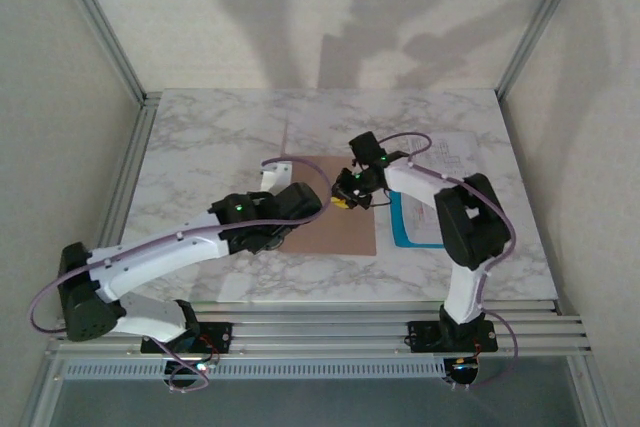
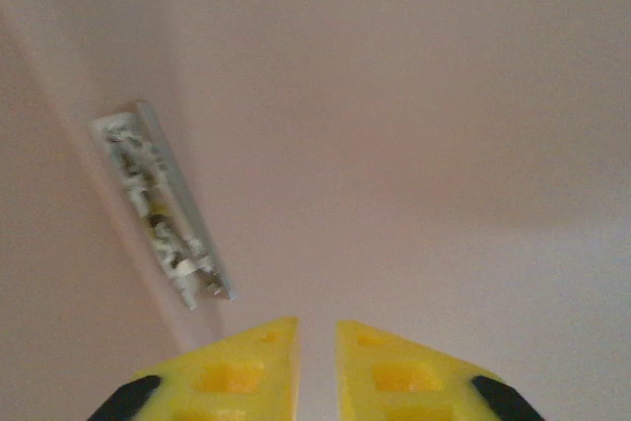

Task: Put the files into the folder

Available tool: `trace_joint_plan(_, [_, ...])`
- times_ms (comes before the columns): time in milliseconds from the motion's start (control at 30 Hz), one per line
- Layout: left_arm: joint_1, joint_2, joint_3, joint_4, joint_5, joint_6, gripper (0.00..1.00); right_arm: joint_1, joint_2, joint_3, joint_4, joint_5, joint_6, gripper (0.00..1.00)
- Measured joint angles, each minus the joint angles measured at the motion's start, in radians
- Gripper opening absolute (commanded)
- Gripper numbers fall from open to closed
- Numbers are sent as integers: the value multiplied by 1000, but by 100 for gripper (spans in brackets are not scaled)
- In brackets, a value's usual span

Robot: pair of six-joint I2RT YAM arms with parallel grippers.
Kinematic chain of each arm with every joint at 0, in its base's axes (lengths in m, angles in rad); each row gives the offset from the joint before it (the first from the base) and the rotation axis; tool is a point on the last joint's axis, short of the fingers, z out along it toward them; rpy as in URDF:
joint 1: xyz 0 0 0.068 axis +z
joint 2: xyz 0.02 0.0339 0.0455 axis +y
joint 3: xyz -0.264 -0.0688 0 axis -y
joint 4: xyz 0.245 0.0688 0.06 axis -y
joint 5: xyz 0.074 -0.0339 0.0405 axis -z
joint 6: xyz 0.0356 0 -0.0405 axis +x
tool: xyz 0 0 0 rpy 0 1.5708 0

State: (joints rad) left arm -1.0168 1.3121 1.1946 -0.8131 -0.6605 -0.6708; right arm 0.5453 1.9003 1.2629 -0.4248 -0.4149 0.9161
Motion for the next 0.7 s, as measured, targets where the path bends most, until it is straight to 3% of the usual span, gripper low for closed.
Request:
trace_joint_plan(167, [67,-120,-98,17,37,-58,0,22,90,78,-38,34,-23,8])
trace_joint_plan(200, [87,-143,-117,16,43,-72,3,22,97,80,-45,41,-28,8])
trace_joint_plan(267, [132,-192,-158,8,56,-108,25,21,113,80,-66,56,-39,7])
trace_joint_plan(333, [182,-245,-197,0,69,-149,33,21,129,80,-78,60,-47,7])
trace_joint_plan(533, [379,-391,-295,-15,161,-208,41,17,142,101,-104,60,-72,5])
trace_joint_plan(700, [579,-428,-333,-39,259,-217,47,15,149,117,-125,61,-94,5])
